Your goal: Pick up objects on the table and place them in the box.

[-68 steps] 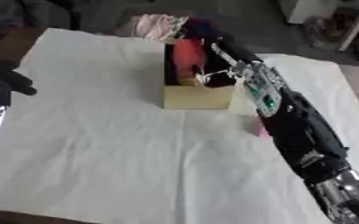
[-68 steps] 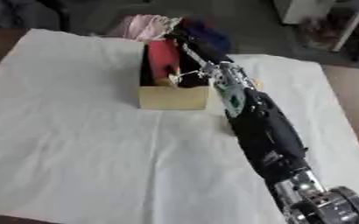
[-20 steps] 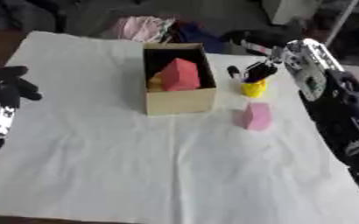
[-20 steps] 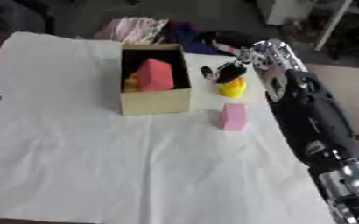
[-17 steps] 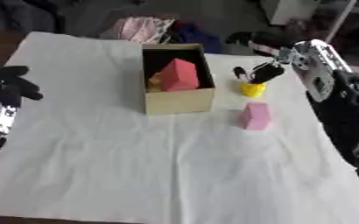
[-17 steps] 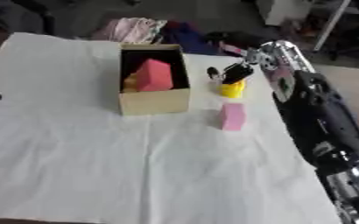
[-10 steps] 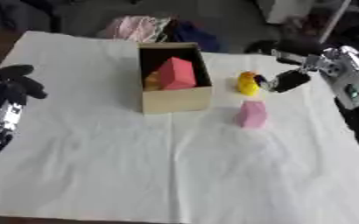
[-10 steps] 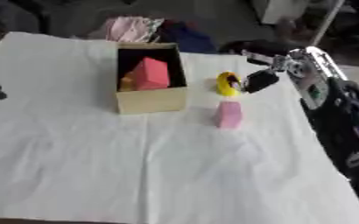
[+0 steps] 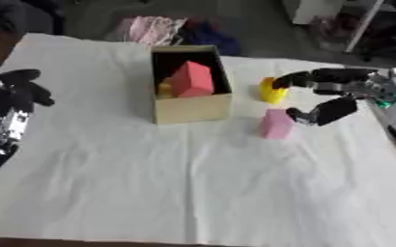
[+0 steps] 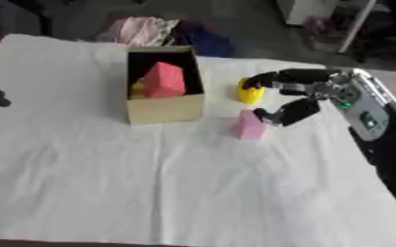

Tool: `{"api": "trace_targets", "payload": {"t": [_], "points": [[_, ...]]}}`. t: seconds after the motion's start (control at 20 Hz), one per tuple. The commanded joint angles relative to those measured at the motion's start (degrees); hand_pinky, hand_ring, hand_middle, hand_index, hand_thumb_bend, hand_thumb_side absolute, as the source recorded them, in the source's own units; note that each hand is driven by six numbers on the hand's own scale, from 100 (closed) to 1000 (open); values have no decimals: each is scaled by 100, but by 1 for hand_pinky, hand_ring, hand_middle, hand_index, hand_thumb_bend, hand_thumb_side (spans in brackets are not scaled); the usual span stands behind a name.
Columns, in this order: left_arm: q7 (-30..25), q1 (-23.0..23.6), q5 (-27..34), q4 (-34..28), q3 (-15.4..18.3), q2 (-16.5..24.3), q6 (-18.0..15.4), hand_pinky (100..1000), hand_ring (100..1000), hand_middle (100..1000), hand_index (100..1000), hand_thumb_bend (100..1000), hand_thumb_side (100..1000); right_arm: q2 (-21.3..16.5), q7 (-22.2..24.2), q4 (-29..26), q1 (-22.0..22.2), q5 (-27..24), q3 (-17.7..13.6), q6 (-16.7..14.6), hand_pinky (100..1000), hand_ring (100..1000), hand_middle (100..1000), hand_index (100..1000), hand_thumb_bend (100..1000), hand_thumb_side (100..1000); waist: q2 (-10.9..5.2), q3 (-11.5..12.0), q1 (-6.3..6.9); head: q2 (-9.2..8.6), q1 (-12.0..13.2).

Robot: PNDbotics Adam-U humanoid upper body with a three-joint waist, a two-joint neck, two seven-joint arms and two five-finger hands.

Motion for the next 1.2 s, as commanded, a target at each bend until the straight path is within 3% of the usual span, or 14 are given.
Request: {"api": "trace_targets", "payload": {"t": [0.05,0.15,0.6,0.9,0.95,1.0,1.2], "points": [[15,-33,-24,-113,55,109,-11,841,628,589,819,100,630,-39,-41,47,-54,353,39,-105,956,957,989,1000,100,546,-161,-5,40,10,-1],[14,-35,-23,-113,57,103,-12,841,628,589,819,100,630,42,-170,179,-41,607,35,-171,957,958,988,1000,100,485,-153,0,49,1,-4],[9,-31,-27,-113,54,71,-5,842,629,590,818,100,633,385,-585,868,-87,1382,-121,-300,955,954,980,1000,100,512,-116,5,74,-17,-30],[7,-30,-31,-113,54,67,-6,842,629,590,818,100,633,451,-736,1060,-108,1579,-159,-373,955,954,980,1000,100,512,-112,4,77,-18,-30],[7,-30,-31,-113,54,67,-6,843,630,590,818,100,632,456,-745,1075,-107,1594,-164,-377,951,947,959,1000,100,519,-110,4,79,-20,-31],[9,-34,-30,-113,56,60,-8,843,631,590,818,100,633,502,-768,1080,-128,1591,-211,-346,906,881,803,1000,100,326,-100,5,90,-26,-45],[6,-40,-28,-113,55,48,-11,843,632,591,818,100,633,689,-1071,1140,-197,1677,-310,-242,895,865,772,1000,100,326,-87,9,100,-33,-79]]}}
